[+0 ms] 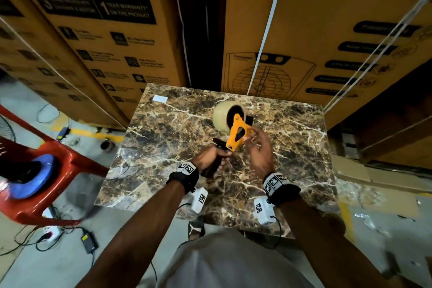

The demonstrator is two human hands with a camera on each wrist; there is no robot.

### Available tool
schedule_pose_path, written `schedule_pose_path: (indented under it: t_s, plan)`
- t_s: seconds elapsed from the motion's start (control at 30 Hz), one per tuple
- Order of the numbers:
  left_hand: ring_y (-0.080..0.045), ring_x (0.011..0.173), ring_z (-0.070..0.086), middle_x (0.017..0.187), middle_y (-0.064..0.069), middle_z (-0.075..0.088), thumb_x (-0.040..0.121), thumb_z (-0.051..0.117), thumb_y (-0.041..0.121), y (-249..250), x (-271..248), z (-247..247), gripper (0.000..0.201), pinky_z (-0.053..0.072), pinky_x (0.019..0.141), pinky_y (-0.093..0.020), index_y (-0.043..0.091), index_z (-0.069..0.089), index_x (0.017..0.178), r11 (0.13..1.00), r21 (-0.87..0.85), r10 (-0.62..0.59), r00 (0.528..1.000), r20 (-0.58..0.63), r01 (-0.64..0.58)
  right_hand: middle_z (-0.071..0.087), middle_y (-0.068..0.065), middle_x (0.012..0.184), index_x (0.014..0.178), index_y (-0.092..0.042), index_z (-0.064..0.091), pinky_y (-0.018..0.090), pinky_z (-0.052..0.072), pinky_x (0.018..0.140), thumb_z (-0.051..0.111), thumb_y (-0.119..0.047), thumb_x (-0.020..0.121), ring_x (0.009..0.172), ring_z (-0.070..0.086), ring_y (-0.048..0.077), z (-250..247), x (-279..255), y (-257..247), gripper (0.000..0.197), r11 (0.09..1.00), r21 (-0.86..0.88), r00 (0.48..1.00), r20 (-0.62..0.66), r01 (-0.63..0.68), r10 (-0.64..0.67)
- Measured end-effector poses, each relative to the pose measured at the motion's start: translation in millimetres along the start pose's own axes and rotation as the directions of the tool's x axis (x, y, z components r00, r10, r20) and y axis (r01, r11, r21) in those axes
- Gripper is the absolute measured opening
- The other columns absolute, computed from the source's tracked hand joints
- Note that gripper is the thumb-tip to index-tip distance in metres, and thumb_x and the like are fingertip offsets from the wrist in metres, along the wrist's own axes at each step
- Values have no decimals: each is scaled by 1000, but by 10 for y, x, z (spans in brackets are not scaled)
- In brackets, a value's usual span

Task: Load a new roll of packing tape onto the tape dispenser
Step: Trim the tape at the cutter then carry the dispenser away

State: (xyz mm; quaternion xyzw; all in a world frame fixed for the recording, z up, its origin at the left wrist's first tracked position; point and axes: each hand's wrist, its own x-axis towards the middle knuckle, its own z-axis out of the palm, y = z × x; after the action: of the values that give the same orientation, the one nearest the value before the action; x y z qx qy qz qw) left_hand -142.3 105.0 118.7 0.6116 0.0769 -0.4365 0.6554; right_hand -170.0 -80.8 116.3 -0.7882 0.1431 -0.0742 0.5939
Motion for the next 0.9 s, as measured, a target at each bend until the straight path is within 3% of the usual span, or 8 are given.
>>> schedule_pose_path:
  t_s: [0.07, 0.17, 0.27, 0.43, 0.5, 0.57, 0.73, 0.9]
  plan:
    - [-15, 49, 41, 65, -4, 49, 94, 54, 7, 59, -30, -1, 16, 33, 46, -26, 9, 59, 79, 999, -35, -7, 1000, 12, 7, 61, -11, 131, 126, -38, 66, 55, 56, 95, 67, -34, 94, 117, 63, 18, -17, 109, -65, 33, 998, -34, 998, -3, 57, -57]
    - [-11, 39, 33, 56, -2, 43, 83, 46, 0, 94, -64, 15, 14, 27, 41, -21, 4, 59, 79, 995, -99, -31, 999, 11, 32, 60, -7, 141, 120, -45, 66, 58, 36, 113, 62, -47, 92, 137, 50, 25, -73, 261, -127, 28, 960, -241, 990, 10, 142, -143]
    - [-10, 36, 29, 51, 0, 37, 69, 45, 3, 32, -84, 40, 16, 24, 41, -17, 0, 58, 78, 960, -266, -77, 994, 71, 94, 61, -2, 135, 111, -36, 71, 47, 45, 109, 68, -20, 93, 130, 55, 22, -129, 317, -116, 24, 984, -112, 985, -87, 140, -150]
    - [-9, 35, 29, 50, 2, 36, 67, 41, 5, -108, -96, -20, 15, 24, 40, -17, 4, 54, 75, 919, -378, -64, 988, 137, 112, 69, 11, 123, 107, -15, 69, 33, 62, 82, 64, -3, 95, 92, 68, 15, -206, 285, 17, 18, 962, 165, 948, -198, -218, 249]
    - [-9, 36, 30, 50, 3, 36, 67, 42, 5, -147, -97, -43, 15, 24, 40, -17, 5, 55, 75, 914, -387, -60, 986, 158, 118, 73, 12, 107, 113, -12, 65, 22, 52, 48, 60, -16, 100, 59, 63, 7, -247, 268, 123, 14, 885, 117, 878, -121, -451, 463]
    - [-9, 36, 29, 51, 3, 36, 66, 45, 6, -157, -113, -42, 13, 25, 40, -17, 6, 53, 76, 915, -388, -43, 984, 170, 107, 73, 11, 95, 111, -12, 64, 20, 41, 35, 60, -33, 101, 46, 61, 10, -265, 254, 202, 23, 818, 78, 818, -50, -569, 573]
    - [-9, 37, 28, 53, 2, 36, 59, 54, 7, -157, -103, 1, 18, 27, 40, -18, 5, 50, 77, 921, -381, -17, 984, 176, 84, 72, 12, 94, 100, -6, 69, 27, 48, 52, 49, -54, 101, 70, 68, 29, -274, 239, 153, 52, 762, 22, 751, 192, -647, 632]
    - [-10, 35, 29, 50, 1, 36, 64, 42, 4, -126, -100, 57, 14, 27, 41, -15, 4, 52, 73, 919, -384, -27, 985, 170, 91, 73, 14, 100, 99, -9, 67, 33, 52, 61, 50, -41, 103, 71, 68, 27, -179, 274, 2, 37, 720, 173, 733, 286, -673, 617]
